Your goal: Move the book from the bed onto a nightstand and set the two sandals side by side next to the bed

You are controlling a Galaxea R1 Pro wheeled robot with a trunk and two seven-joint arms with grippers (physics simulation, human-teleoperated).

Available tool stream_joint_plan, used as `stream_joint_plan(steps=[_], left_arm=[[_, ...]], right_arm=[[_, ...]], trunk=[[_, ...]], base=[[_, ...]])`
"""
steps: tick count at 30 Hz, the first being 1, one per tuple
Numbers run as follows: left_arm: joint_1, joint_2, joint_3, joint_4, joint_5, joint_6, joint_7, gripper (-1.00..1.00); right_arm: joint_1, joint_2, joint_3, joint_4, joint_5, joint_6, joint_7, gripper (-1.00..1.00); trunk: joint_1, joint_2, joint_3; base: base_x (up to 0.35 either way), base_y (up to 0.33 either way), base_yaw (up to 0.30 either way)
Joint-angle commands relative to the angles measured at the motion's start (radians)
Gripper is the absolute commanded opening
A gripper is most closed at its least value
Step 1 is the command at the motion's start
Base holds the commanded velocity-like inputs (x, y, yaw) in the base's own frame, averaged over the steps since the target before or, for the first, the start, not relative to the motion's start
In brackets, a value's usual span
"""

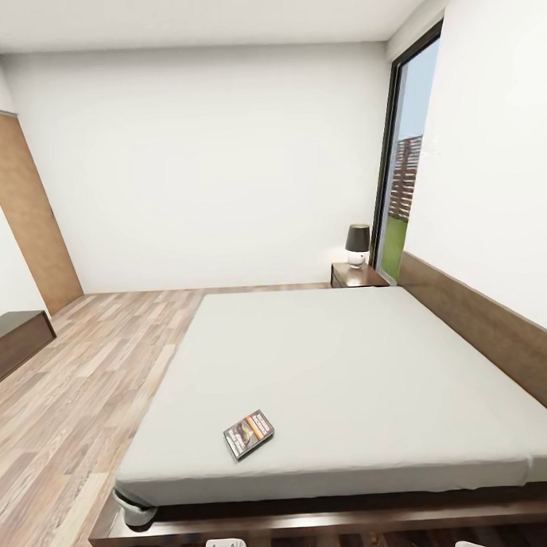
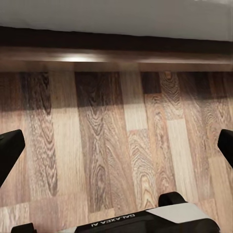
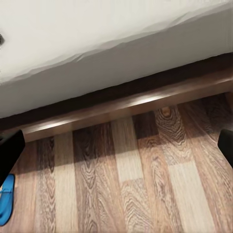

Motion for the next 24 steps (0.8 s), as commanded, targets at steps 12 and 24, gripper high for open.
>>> stream_joint_plan(steps=[12, 24], left_arm=[[0.000, 0.001, 0.010, -0.001, -0.009, -0.002, -0.002, 1.00], [0.000, 0.001, 0.010, -0.001, -0.009, -0.002, -0.002, 1.00]], right_arm=[[0.000, 0.000, 0.008, 0.002, -0.011, -0.003, 0.005, 1.00], [0.000, 0.000, 0.008, 0.001, -0.010, -0.003, 0.004, 1.00]], trunk=[[-0.004, 0.007, 0.003], [-0.004, 0.007, 0.003]], base=[[0.000, 0.000, 0.000], [0.000, 0.000, 0.000]])
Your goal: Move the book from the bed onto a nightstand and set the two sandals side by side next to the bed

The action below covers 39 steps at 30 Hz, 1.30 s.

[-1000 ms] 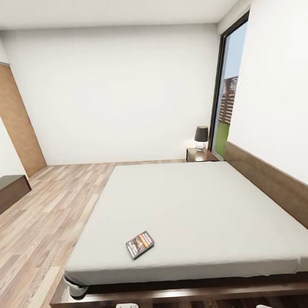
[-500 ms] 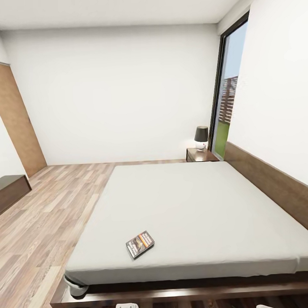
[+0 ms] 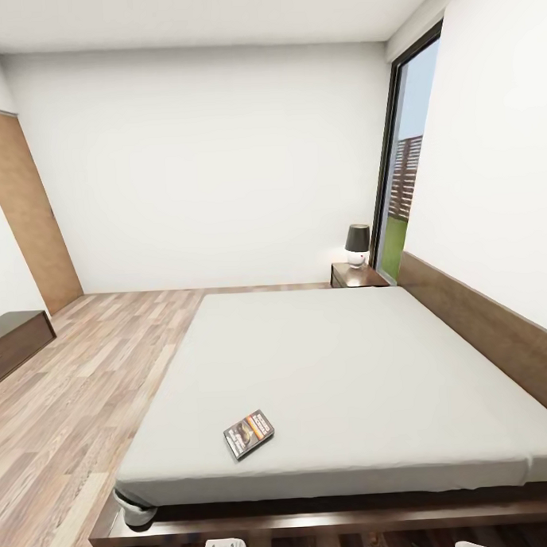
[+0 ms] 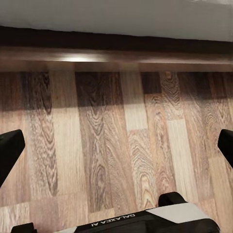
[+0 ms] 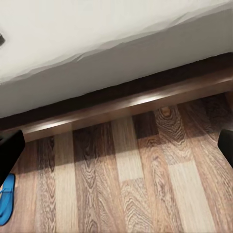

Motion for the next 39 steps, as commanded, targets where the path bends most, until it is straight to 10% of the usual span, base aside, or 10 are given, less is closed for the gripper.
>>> stream_joint_plan(steps=[1, 39], left_arm=[[0.000, 0.000, 0.008, -0.001, -0.009, -0.002, -0.002, 1.00], [0.000, 0.006, 0.013, -0.001, -0.009, -0.003, -0.004, 1.00]], right_arm=[[0.000, 0.000, 0.008, 0.002, -0.010, -0.003, 0.004, 1.00], [0.000, 0.000, 0.008, 0.001, -0.010, -0.003, 0.005, 1.00]], trunk=[[0.000, -0.001, 0.000], [0.000, -0.001, 0.000]], base=[[0.000, 0.000, 0.000], [0.069, 0.000, 0.000]])
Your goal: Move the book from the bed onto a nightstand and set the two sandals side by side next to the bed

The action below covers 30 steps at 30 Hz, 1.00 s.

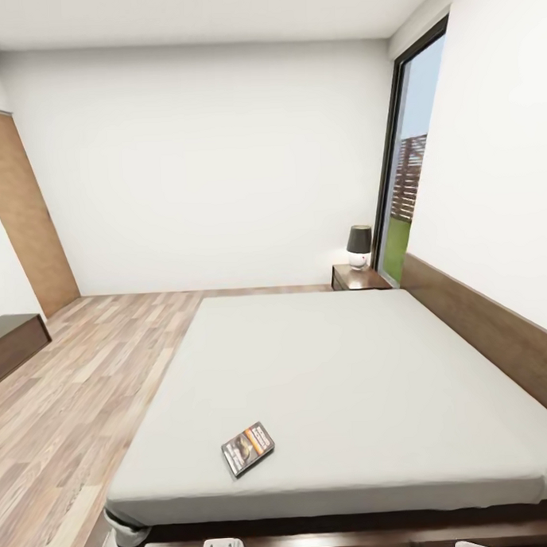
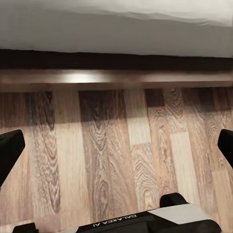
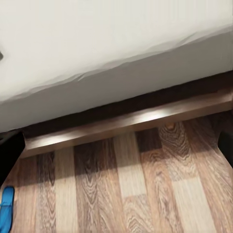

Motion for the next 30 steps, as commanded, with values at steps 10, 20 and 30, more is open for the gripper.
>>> stream_joint_plan(steps=[10, 20, 30], left_arm=[[0.000, 0.000, 0.007, -0.001, -0.009, -0.002, -0.002, 1.00], [0.000, -0.001, 0.007, -0.001, -0.009, -0.002, -0.002, 1.00], [0.000, -0.002, 0.007, -0.001, -0.009, -0.002, -0.002, 1.00]], right_arm=[[-0.001, 0.000, 0.008, 0.001, -0.010, -0.003, 0.004, 1.00], [-0.001, 0.000, 0.008, 0.002, -0.010, -0.003, 0.004, 1.00], [0.000, 0.000, 0.008, 0.001, -0.010, -0.003, 0.004, 1.00]], trunk=[[0.001, -0.001, 0.000], [0.001, -0.001, 0.000], [0.001, -0.001, 0.000]], base=[[0.136, 0.000, 0.000], [0.151, 0.000, 0.000], [0.124, -0.107, 0.000]])
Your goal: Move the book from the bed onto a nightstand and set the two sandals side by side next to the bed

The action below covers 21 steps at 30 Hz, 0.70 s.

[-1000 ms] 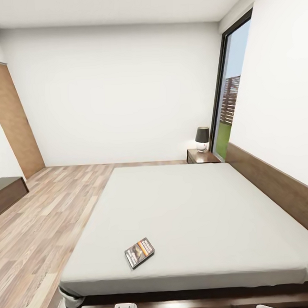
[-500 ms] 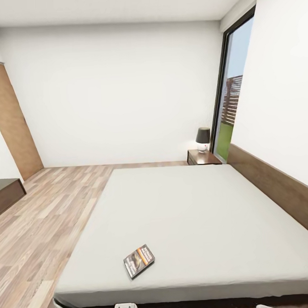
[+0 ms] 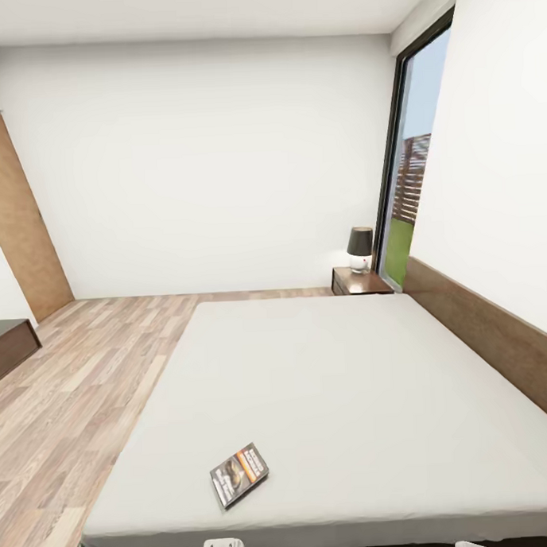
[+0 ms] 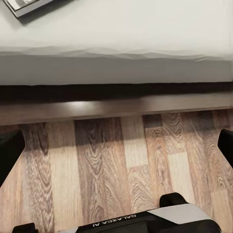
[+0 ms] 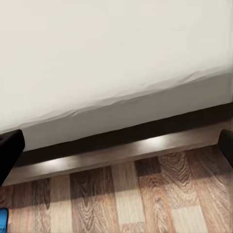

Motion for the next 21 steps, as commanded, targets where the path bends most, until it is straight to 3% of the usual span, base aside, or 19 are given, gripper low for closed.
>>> stream_joint_plan(steps=[1, 21], left_arm=[[0.000, 0.000, 0.008, -0.001, -0.009, -0.002, -0.002, 1.00], [0.000, 0.000, 0.008, -0.001, -0.009, -0.002, -0.002, 1.00]], right_arm=[[0.000, 0.000, 0.008, 0.001, -0.010, -0.003, 0.004, 1.00], [0.000, 0.000, 0.008, 0.002, -0.010, -0.003, 0.004, 1.00]], trunk=[[0.000, -0.001, 0.000], [0.000, -0.001, 0.000]], base=[[0.044, -0.041, 0.000], [0.121, 0.022, 0.000]])
